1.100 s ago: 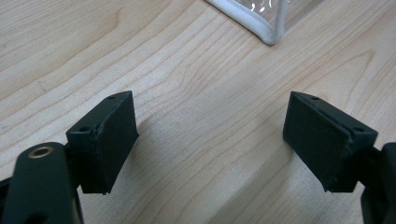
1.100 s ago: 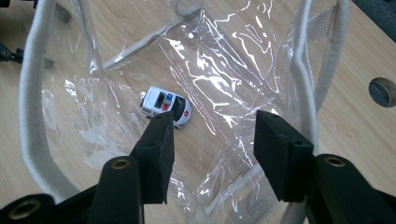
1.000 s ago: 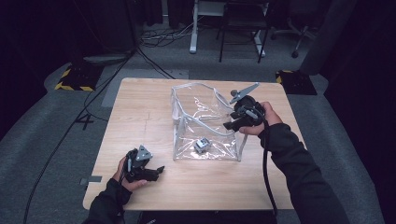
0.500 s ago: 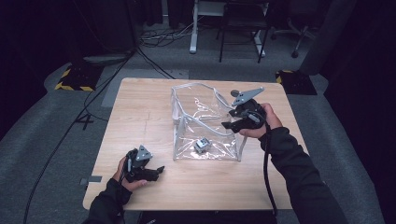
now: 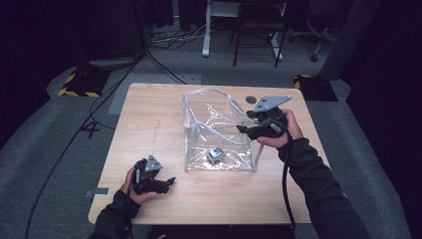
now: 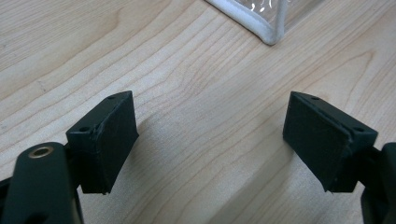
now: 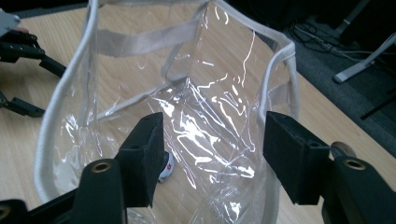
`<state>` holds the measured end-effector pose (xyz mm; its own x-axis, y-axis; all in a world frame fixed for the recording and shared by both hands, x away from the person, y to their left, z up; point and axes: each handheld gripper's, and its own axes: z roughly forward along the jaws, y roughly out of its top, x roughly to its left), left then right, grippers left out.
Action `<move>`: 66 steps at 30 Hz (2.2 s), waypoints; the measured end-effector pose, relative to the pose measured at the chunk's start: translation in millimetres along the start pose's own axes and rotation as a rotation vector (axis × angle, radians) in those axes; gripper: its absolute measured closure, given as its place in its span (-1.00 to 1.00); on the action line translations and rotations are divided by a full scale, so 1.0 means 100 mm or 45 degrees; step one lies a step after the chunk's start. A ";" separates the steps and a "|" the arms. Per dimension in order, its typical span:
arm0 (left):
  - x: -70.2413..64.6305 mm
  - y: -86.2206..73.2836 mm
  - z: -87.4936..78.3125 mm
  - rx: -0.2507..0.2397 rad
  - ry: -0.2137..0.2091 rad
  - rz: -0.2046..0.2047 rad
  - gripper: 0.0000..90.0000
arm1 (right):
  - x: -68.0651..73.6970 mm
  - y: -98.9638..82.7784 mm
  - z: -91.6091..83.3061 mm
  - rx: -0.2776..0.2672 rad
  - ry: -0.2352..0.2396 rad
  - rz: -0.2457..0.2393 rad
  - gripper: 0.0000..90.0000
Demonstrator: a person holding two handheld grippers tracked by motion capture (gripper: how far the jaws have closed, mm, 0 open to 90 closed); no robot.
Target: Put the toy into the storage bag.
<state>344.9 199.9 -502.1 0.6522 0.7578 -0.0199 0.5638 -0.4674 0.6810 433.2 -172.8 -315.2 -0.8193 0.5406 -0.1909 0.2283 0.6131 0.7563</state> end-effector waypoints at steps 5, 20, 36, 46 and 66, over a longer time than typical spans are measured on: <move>0.00 0.00 0.00 0.000 -0.001 0.001 -0.60 | 0.00 0.00 -0.06 -0.073 -0.022 0.000 -0.19; 0.00 0.00 0.00 0.000 0.000 0.001 -0.60 | -0.08 -0.08 -0.20 -0.161 -0.097 0.053 -0.38; 0.00 0.00 0.00 0.000 0.000 0.000 -0.60 | -0.28 -0.28 -0.43 -0.195 -0.164 0.140 -0.42; 0.00 0.00 0.00 -0.002 0.000 -0.002 -0.60 | -0.36 -0.41 -0.57 -0.224 -0.221 0.179 -0.39; 0.00 0.00 0.00 0.000 0.000 0.000 -0.60 | -0.43 -0.71 -0.59 -0.134 -0.254 0.179 -0.41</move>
<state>344.9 199.9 -502.1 0.6520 0.7580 -0.0197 0.5638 -0.4672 0.6811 421.0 -273.2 -324.3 -0.6613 0.7254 -0.1911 0.2679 0.4663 0.8431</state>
